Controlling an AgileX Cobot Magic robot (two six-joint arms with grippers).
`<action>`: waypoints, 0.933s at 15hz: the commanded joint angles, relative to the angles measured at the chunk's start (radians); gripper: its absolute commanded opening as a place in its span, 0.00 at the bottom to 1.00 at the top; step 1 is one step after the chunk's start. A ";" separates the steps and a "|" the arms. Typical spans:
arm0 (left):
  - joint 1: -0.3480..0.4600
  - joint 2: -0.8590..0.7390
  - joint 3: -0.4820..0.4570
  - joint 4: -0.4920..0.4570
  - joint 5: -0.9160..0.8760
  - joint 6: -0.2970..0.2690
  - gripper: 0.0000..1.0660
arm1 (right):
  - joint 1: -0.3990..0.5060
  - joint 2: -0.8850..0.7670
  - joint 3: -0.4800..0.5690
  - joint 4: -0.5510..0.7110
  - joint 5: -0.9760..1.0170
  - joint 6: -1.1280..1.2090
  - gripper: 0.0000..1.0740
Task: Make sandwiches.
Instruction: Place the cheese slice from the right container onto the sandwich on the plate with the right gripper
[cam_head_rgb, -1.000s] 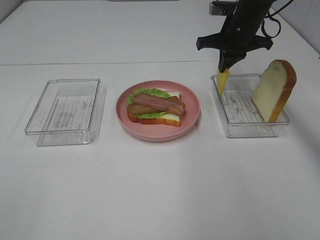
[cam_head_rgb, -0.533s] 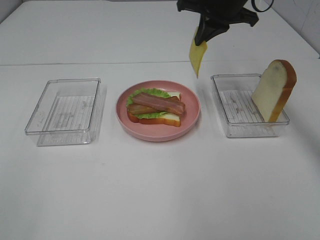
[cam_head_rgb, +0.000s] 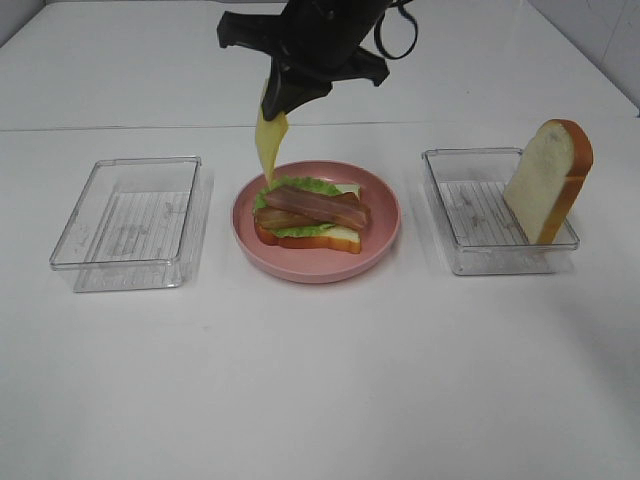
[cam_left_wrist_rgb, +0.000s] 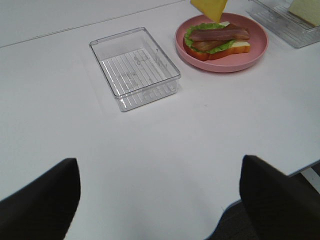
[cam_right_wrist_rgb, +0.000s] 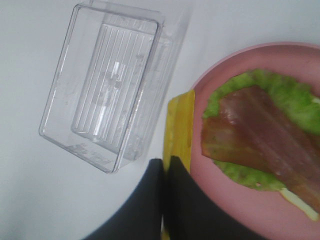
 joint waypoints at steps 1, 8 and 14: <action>0.001 -0.020 0.006 -0.006 -0.011 0.004 0.77 | 0.006 0.060 -0.005 0.086 -0.030 -0.017 0.00; 0.001 -0.020 0.006 -0.006 -0.011 0.004 0.77 | 0.000 0.150 -0.005 -0.082 -0.064 0.064 0.00; 0.001 -0.020 0.006 -0.006 -0.011 0.004 0.77 | 0.000 0.150 -0.005 -0.291 -0.026 0.157 0.00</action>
